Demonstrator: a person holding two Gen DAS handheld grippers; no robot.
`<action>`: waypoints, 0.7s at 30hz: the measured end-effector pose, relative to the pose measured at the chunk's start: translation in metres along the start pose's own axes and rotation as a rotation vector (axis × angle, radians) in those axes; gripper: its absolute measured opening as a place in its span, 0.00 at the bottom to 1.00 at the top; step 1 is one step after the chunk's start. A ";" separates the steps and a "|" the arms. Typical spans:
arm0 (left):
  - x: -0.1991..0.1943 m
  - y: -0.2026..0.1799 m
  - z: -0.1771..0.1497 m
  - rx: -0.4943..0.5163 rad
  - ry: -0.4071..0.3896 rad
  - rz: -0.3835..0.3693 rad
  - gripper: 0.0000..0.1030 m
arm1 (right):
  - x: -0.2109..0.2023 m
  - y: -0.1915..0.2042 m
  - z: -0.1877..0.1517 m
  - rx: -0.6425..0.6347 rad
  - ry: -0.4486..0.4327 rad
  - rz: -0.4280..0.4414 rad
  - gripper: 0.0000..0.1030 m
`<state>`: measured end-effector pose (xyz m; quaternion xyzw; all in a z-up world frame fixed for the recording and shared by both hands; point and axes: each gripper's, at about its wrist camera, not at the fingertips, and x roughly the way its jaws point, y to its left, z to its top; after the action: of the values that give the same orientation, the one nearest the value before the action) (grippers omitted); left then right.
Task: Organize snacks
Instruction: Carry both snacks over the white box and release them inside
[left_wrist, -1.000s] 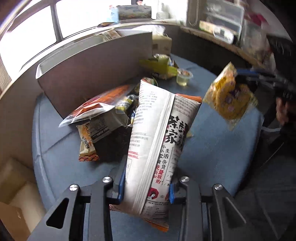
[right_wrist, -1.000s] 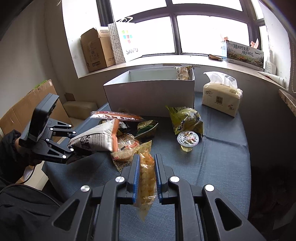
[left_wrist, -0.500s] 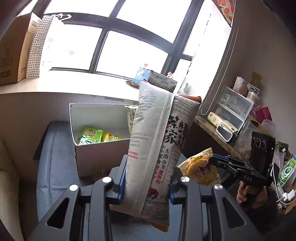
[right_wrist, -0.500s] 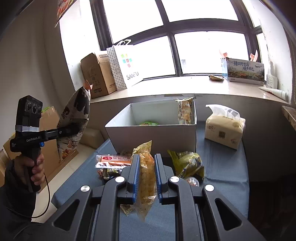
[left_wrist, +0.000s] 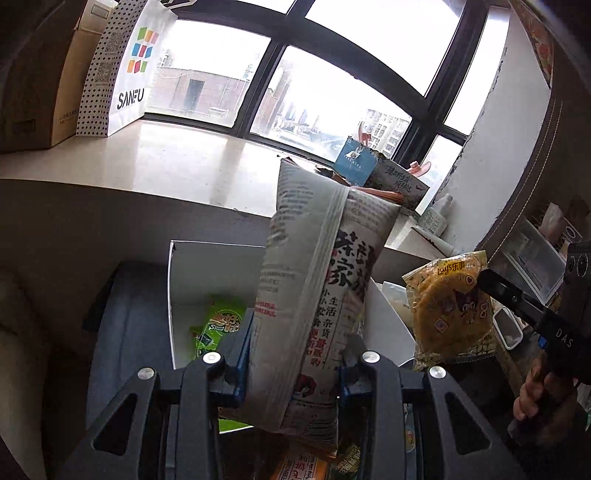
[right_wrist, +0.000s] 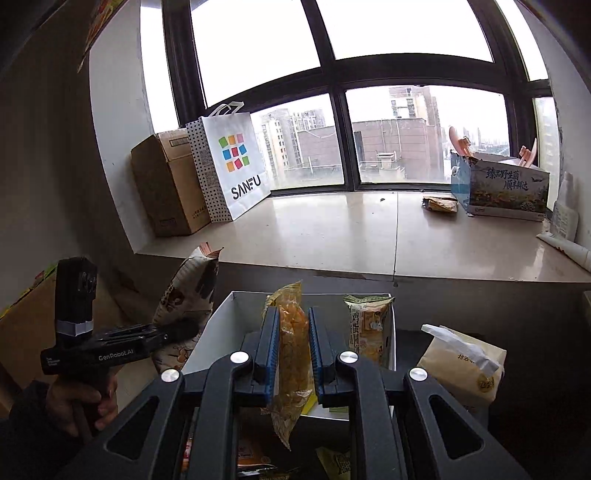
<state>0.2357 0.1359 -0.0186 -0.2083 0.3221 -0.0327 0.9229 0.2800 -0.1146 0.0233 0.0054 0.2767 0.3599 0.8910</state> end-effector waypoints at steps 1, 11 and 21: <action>0.008 0.003 0.000 -0.019 0.021 0.007 0.47 | 0.013 -0.002 0.001 0.007 0.020 -0.022 0.16; -0.009 0.005 -0.011 0.016 0.013 0.072 1.00 | 0.039 -0.025 -0.021 0.086 0.037 -0.181 1.00; -0.068 -0.036 -0.041 0.167 -0.023 -0.002 1.00 | -0.018 0.006 -0.046 0.011 -0.037 -0.154 1.00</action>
<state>0.1592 0.1013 0.0067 -0.1312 0.3074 -0.0580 0.9407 0.2429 -0.1310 -0.0051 -0.0044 0.2618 0.2886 0.9209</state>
